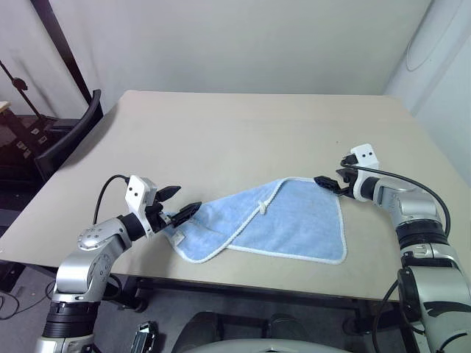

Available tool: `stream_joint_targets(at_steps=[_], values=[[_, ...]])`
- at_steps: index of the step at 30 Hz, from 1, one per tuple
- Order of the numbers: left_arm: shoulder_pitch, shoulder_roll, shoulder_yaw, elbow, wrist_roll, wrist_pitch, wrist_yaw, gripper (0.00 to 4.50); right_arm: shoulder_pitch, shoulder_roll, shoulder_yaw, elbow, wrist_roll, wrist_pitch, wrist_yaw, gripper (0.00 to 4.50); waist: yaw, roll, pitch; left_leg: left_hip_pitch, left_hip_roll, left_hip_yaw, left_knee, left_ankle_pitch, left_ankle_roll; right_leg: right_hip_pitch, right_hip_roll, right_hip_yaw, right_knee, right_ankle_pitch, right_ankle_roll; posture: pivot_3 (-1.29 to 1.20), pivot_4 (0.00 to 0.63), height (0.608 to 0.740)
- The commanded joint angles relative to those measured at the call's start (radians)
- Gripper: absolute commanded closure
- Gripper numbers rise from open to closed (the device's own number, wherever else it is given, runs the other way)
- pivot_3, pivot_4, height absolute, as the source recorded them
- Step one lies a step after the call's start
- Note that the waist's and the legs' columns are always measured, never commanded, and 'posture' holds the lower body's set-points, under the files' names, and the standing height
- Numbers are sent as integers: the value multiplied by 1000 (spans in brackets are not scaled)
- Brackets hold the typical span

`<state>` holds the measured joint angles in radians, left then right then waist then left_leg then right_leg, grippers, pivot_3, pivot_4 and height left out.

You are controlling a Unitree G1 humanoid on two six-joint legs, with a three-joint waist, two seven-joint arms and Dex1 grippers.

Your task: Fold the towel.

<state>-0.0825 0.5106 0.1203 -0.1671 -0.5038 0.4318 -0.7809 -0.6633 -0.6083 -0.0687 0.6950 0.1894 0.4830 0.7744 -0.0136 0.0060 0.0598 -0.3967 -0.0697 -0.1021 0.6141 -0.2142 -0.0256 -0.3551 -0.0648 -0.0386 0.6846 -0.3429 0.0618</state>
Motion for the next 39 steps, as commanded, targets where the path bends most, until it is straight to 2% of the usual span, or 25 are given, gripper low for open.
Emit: stream_joint_targets(at_steps=[1,15,19,28,31,39], values=[[-13,14,10,-31,-11,1,-7,0,-19,-11,18,-34,-9,9,35,30,0,0,0,0,0,0,0,0,0,0,0,0,0,0,0,0,0,740],[3,48,28,-46,-19,11,-19,0,4,-18,44,-4,-59,30,43,30,1,0,0,0,0,0,0,0,0,0,0,1,0,0,0,0,0,740],[6,61,24,-49,-23,20,-38,0,29,-17,47,-34,-60,41,52,1282,1,0,0,0,0,0,0,0,0,0,0,1,0,0,0,0,0,740],[-19,58,-24,0,45,-9,-38,0,31,8,7,-55,-57,-12,-27,4467,1,0,0,3,0,0,0,0,0,2,0,1,0,0,0,0,0,740],[-35,50,-61,29,87,-35,-39,0,10,32,-61,-100,6,-17,-57,4467,2,0,0,3,0,0,0,0,0,2,0,1,0,0,-1,0,0,740],[-68,30,-108,-8,55,-18,-104,0,-64,106,-152,-193,55,-9,-232,4467,0,0,0,2,0,0,-1,0,0,1,0,2,0,0,0,0,0,740]])
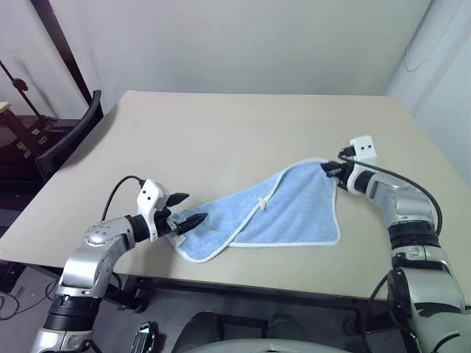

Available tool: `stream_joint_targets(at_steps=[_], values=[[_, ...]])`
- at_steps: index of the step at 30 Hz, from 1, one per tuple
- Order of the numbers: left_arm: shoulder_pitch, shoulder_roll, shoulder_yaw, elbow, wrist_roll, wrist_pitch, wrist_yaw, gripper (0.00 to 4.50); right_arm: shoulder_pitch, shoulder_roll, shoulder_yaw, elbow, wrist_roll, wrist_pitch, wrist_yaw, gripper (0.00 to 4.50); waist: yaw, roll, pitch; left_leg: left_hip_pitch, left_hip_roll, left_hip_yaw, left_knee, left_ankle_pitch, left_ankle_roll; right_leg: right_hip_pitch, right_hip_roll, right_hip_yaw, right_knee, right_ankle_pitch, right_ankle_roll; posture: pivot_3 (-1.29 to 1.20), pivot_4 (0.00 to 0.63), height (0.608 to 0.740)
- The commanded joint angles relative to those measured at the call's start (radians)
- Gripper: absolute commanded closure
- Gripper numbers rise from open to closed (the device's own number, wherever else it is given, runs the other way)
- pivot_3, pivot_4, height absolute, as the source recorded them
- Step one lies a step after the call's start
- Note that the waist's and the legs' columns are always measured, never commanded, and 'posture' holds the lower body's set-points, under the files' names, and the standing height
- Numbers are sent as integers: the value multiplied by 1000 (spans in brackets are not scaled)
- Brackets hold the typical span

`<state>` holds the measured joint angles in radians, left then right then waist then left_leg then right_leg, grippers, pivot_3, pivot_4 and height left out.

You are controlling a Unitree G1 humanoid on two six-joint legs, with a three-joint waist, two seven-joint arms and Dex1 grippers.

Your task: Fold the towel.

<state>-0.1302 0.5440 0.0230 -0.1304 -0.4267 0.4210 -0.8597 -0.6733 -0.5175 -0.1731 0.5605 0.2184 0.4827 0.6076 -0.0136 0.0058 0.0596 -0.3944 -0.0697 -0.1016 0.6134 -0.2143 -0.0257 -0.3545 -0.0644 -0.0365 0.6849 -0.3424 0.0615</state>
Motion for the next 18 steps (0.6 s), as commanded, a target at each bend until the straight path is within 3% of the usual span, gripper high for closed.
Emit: stream_joint_targets(at_steps=[1,12,18], values=[[-29,-11,-21,-51,-26,-2,-28,0,-72,26,-60,-60,31,-11,-97,4467,0,0,0,0,0,0,0,0,0,0,0,0,0,0,0,0,0,740],[-102,-73,-206,-7,77,-16,-51,0,-245,92,-119,101,13,-122,-358,4467,0,0,0,0,0,2,0,0,0,0,0,2,0,0,1,0,0,740],[-87,-82,-236,72,150,-49,-19,0,-283,87,-120,175,11,-166,-394,4467,-5,0,0,2,0,5,-1,0,0,-1,1,5,2,0,1,0,0,740]])
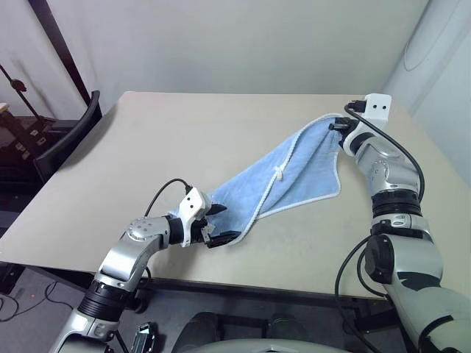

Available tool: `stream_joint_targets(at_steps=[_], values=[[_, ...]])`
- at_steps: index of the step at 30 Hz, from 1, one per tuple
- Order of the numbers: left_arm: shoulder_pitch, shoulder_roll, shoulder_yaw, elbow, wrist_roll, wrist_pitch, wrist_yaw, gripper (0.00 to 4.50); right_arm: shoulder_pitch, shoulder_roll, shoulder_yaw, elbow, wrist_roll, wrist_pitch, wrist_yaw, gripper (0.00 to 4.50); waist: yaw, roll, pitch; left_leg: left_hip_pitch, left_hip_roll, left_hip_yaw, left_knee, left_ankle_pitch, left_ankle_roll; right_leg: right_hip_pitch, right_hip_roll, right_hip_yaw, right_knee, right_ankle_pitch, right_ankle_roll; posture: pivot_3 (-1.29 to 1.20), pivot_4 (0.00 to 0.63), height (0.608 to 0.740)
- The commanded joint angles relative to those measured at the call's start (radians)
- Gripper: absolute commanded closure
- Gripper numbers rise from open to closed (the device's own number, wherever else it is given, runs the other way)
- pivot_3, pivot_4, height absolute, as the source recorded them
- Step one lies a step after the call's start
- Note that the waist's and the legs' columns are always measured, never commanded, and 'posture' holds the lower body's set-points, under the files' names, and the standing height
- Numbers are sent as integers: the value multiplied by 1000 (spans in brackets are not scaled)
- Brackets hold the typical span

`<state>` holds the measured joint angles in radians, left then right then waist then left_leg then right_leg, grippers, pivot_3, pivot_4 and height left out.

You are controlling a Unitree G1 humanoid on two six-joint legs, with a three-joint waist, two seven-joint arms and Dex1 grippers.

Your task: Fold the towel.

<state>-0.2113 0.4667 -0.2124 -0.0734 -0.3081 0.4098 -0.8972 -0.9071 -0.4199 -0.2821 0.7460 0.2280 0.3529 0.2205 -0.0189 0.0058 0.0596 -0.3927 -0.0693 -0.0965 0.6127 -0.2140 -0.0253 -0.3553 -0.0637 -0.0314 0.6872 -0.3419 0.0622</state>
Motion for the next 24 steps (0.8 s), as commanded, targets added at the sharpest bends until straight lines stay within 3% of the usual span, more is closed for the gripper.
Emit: stream_joint_targets(at_steps=[1,7,20,24], values=[[-3,-7,-3,23,39,-45,22,0,-50,-10,-10,-10,2,-38,-7,4467,1,0,0,0,0,0,0,0,0,0,0,0,0,0,0,0,0,740],[-37,-82,-39,106,83,-79,38,0,-21,11,8,-26,-8,-37,-2,4467,3,0,0,0,0,2,1,0,1,0,0,2,0,1,2,0,0,740],[-101,-65,-124,184,142,-134,-97,0,-12,9,9,-15,-16,-30,-11,4467,5,0,0,1,0,4,1,0,2,0,0,4,0,2,3,0,0,740],[-115,-65,-124,209,157,-146,-108,934,1,6,0,-26,-10,-25,-16,4500,5,0,0,1,0,5,1,0,2,0,0,4,0,2,3,0,0,740]])
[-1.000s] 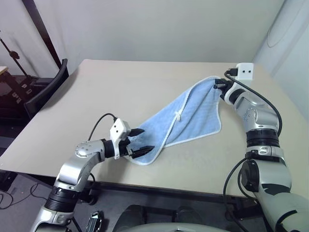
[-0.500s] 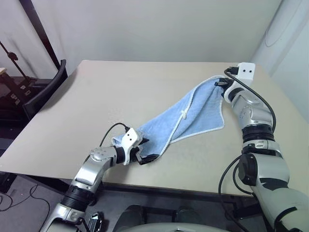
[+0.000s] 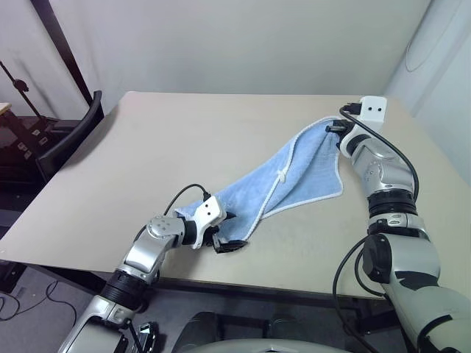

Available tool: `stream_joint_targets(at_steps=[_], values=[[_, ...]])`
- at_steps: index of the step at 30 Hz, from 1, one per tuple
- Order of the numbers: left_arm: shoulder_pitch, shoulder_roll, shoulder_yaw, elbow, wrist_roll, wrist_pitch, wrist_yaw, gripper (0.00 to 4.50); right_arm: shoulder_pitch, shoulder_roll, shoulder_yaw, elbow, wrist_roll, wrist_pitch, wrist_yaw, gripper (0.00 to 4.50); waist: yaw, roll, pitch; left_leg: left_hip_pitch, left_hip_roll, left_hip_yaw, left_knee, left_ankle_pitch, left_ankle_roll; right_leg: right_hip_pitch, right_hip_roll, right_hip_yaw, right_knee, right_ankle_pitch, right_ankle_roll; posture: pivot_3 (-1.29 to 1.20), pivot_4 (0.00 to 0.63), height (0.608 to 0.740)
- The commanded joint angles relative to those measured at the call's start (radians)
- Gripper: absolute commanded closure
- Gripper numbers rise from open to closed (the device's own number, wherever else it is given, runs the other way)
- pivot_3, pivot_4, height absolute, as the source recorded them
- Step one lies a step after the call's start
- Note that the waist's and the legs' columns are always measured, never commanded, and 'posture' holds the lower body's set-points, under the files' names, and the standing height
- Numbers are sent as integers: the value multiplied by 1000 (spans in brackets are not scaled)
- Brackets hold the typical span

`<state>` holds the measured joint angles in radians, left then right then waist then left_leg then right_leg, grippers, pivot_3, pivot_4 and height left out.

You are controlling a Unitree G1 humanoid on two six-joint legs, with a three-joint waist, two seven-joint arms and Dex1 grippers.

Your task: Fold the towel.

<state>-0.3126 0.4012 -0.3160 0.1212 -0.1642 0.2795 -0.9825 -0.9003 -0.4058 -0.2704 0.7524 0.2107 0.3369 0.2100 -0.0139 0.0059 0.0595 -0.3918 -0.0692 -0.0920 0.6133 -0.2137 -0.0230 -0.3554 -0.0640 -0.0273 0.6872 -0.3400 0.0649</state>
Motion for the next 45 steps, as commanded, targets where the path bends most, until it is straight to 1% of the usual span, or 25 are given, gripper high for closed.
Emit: stream_joint_targets(at_steps=[1,3,4,5,8,10,13,15,17,20,22,24,25,28,31,33,39,43,45], values=[[-16,2,-22,19,18,-19,-24,1324,-3,-10,-14,-34,8,-9,-7,4500,0,0,0,0,0,0,0,0,0,0,0,0,0,0,0,0,0,740],[-20,6,-24,27,22,-14,-28,1984,-1,-12,-18,-35,10,-8,-11,4500,-1,0,0,0,0,0,0,0,0,0,0,0,0,0,0,0,0,740],[-23,9,-27,30,28,-22,-30,2408,0,-12,-20,-35,11,-8,-13,4500,-1,0,0,0,0,0,0,0,0,0,0,0,0,0,0,0,0,740],[-24,10,-28,32,31,-27,-31,2692,0,-12,-21,-35,12,-7,-14,4500,-1,0,0,0,0,1,0,0,0,0,0,0,0,0,0,0,0,740],[-27,20,-26,30,41,-32,-37,3858,3,-12,-22,-37,10,-7,-16,4500,-1,0,0,0,0,1,0,0,1,0,0,1,0,0,0,0,0,740],[-28,27,-4,18,29,-24,-37,4451,7,-12,-22,-41,11,-7,-18,4500,-2,0,0,0,0,1,0,0,1,0,0,1,0,0,0,0,0,740],[-31,34,66,-26,-47,44,-42,4451,11,-12,-23,-43,11,-8,-20,4500,-3,0,0,0,0,1,0,0,1,0,0,1,0,0,0,0,0,740],[-23,59,85,-46,-40,21,-37,4451,15,-9,-21,-44,11,-8,-20,4500,-7,0,0,0,0,1,0,0,1,0,0,1,0,0,1,0,0,740],[-9,78,109,-70,-66,23,-53,4451,20,-3,-16,-49,11,-8,-16,4500,-7,0,0,0,1,1,0,0,1,-1,0,1,0,0,1,0,0,740],[-4,78,175,-110,-138,76,-44,3855,18,4,-21,-45,15,-2,-26,4500,-6,0,0,0,1,2,0,0,1,-1,0,1,0,0,1,0,0,740],[-1,97,203,-135,-147,76,-38,3209,20,4,-19,-45,15,-1,-23,4500,-5,0,0,0,1,2,0,0,1,-1,0,1,0,0,1,0,0,740],[0,114,230,-161,-166,85,-37,2382,23,5,-14,-49,13,-1,-17,4500,-5,0,0,0,1,2,0,0,1,-1,0,2,0,0,1,0,0,740],[-1,121,239,-170,-173,91,-35,2084,24,6,-13,-51,13,-1,-15,4500,-5,0,0,0,1,2,0,0,1,-1,0,2,0,0,0,0,0,740],[4,148,243,-193,-167,79,-44,969,26,7,-13,-52,13,0,-14,4500,-6,0,0,0,1,2,0,0,1,-1,0,2,0,0,0,0,0,740],[28,171,198,-227,-177,61,-114,969,27,8,-13,-50,13,4,-14,4500,-6,0,0,0,1,2,0,0,1,-1,0,2,0,0,0,0,0,740],[33,169,144,-205,-132,17,-135,969,27,9,-10,-49,11,4,-12,4500,-5,0,0,0,1,3,-1,0,1,-1,0,3,0,0,0,0,0,740],[-5,96,8,-38,-35,-100,-174,969,32,6,-7,-59,6,9,-10,4500,-2,0,0,1,1,3,0,0,1,-1,0,3,0,1,0,0,0,740],[-56,35,-19,112,4,-138,-155,969,44,0,-12,-80,7,24,-17,4500,-1,0,0,0,1,3,0,0,1,-1,0,3,0,1,0,0,0,740],[-73,21,-27,165,24,-156,-153,969,52,-2,-14,-93,8,32,-20,4500,-2,0,0,0,1,3,0,0,1,-1,1,3,0,1,1,0,0,740]])
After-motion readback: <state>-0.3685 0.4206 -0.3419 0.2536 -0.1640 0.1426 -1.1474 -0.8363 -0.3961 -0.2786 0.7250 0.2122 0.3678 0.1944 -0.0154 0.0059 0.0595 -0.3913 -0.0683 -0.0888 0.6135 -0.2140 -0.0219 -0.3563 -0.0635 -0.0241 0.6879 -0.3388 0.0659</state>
